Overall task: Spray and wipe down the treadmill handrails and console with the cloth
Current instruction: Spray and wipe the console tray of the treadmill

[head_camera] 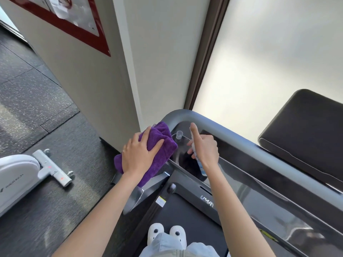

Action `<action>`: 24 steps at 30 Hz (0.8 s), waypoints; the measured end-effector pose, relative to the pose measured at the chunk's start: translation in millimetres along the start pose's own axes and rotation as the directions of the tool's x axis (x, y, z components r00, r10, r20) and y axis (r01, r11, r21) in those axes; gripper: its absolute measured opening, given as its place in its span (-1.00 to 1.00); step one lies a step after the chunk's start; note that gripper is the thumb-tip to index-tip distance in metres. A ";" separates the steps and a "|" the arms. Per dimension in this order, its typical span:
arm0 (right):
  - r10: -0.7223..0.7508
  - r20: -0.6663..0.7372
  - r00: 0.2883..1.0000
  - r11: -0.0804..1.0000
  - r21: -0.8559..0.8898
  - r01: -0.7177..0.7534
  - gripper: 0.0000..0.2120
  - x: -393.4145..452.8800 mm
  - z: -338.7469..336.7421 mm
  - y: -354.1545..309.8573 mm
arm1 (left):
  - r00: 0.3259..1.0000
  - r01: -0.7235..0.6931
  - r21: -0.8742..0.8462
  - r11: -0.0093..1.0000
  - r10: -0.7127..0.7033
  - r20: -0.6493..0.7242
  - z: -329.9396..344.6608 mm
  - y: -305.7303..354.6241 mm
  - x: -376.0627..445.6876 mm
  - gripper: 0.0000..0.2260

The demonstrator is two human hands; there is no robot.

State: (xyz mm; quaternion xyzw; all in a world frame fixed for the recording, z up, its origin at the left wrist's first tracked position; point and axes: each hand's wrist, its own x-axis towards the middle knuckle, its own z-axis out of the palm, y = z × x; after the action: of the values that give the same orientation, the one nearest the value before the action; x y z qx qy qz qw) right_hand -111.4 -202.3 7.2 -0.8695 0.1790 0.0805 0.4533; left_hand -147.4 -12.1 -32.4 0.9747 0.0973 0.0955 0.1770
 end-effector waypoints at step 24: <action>0.236 -0.582 0.778 0.960 0.017 -0.279 -0.37 -85.5 -69.3 81.3 | 0.935 -0.286 0.034 0.958 0.287 -0.210 11.8 0.3 -16.3 -0.50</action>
State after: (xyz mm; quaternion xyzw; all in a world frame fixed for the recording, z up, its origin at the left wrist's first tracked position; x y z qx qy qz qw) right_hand -223.1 -281.3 11.2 -0.8352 0.4223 -0.1197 0.3312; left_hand -160.4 -19.9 -45.6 0.9630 -0.0272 0.2236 0.1482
